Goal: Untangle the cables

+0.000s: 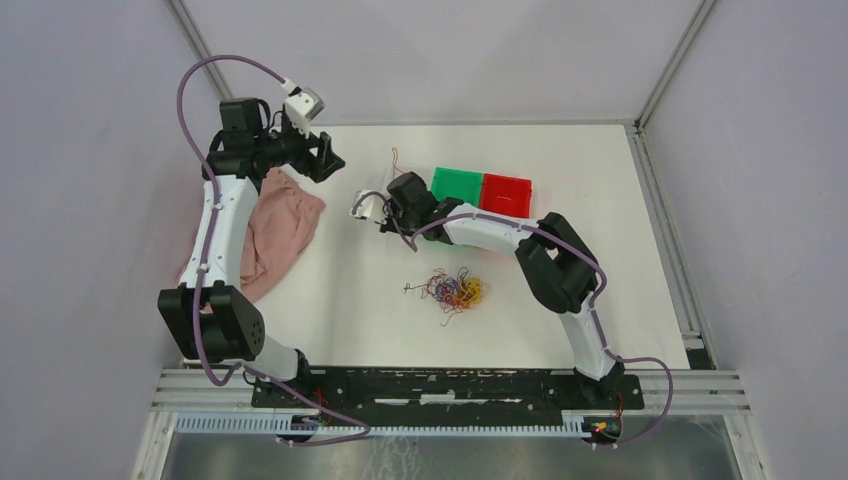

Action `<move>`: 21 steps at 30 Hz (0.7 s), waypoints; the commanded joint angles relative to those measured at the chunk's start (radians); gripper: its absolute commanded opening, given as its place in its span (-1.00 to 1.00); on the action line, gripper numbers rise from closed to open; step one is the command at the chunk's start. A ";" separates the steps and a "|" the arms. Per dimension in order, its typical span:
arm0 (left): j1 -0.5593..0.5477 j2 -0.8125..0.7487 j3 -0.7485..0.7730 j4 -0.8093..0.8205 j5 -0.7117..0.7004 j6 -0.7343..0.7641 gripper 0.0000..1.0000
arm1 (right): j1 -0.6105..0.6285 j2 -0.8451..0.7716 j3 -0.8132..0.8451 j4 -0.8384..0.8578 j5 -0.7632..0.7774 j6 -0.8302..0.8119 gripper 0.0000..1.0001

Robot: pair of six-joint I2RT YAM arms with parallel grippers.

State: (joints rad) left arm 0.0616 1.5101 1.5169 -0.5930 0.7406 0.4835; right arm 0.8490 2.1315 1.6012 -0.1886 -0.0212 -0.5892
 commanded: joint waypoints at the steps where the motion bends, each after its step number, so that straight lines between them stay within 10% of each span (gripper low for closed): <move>1: 0.010 -0.039 0.002 0.044 0.038 -0.028 0.67 | -0.014 0.031 0.089 0.035 0.021 0.023 -0.99; 16: 0.009 -0.048 -0.027 0.070 0.055 -0.030 0.66 | -0.068 0.211 0.304 -0.048 -0.014 0.087 -0.92; 21: 0.009 -0.045 -0.033 0.073 0.059 -0.028 0.66 | -0.068 0.192 0.251 0.012 -0.013 0.137 -0.42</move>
State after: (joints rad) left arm 0.0658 1.5059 1.4891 -0.5648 0.7635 0.4808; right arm 0.7776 2.3474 1.8622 -0.2382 -0.0261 -0.5049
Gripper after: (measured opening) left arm 0.830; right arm 0.178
